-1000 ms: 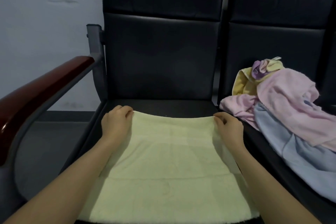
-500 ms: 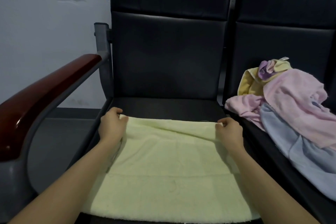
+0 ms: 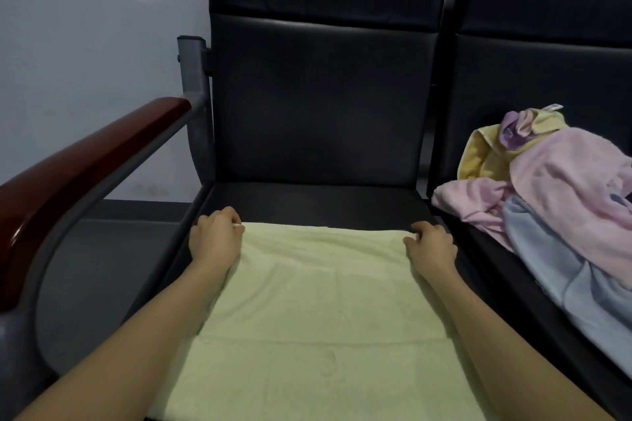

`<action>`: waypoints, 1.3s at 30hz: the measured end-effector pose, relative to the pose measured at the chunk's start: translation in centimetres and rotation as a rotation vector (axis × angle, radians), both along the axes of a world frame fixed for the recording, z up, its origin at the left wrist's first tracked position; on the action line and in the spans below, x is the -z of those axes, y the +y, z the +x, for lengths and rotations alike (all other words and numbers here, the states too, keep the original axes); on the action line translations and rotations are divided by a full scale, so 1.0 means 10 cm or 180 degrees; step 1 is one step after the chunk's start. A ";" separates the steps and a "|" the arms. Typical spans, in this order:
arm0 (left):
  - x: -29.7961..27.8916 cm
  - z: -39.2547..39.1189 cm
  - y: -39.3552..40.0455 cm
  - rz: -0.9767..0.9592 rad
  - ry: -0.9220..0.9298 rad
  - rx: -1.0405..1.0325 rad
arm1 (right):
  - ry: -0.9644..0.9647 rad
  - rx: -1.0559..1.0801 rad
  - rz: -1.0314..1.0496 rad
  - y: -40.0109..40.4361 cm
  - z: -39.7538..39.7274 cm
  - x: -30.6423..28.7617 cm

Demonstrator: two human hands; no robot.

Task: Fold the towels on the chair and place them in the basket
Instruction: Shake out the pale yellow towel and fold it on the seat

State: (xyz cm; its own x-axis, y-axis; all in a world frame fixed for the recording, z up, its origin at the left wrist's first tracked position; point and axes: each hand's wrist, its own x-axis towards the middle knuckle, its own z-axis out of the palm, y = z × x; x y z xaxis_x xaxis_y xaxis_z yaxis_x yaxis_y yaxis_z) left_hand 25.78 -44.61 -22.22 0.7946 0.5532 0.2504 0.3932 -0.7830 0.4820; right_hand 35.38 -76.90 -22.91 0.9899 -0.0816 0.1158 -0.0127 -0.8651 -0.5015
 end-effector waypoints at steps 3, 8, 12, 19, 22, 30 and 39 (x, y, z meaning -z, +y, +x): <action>-0.02 -0.01 0.01 0.0051 0.0020 0.0118 | 0.0051 0.0015 -0.0007 -0.01 -0.03 -0.02; -0.14 -0.14 -0.07 -0.0157 -0.0309 0.0158 | -0.0621 -0.0022 0.0246 -0.08 -0.26 -0.14; -0.43 -0.29 -0.09 -0.0227 -0.0599 0.0379 | -0.1138 -0.0040 0.0518 -0.15 -0.44 -0.41; -1.24 -0.67 -0.24 0.0309 -0.1368 0.0436 | -0.1600 -0.0025 0.1183 -0.24 -0.84 -1.14; -1.55 -0.82 -0.30 0.0344 -0.1635 0.0436 | -0.1750 0.0050 0.1412 -0.30 -0.94 -1.40; -2.23 -1.13 -0.45 -0.0628 -0.2276 0.0571 | -0.2101 0.0074 0.2574 -0.39 -1.34 -2.14; -2.54 -1.32 -0.56 -0.0351 -0.2330 0.0421 | -0.2082 -0.0209 0.3899 -0.46 -1.64 -2.50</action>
State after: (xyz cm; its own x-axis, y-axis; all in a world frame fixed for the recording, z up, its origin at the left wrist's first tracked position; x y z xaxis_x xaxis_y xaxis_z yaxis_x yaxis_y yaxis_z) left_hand 12.62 -50.20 3.18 0.5080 0.5170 0.6889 -0.1519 -0.7335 0.6625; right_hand 18.97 -81.53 2.12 0.7903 -0.4226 0.4437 0.5390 0.1350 -0.8314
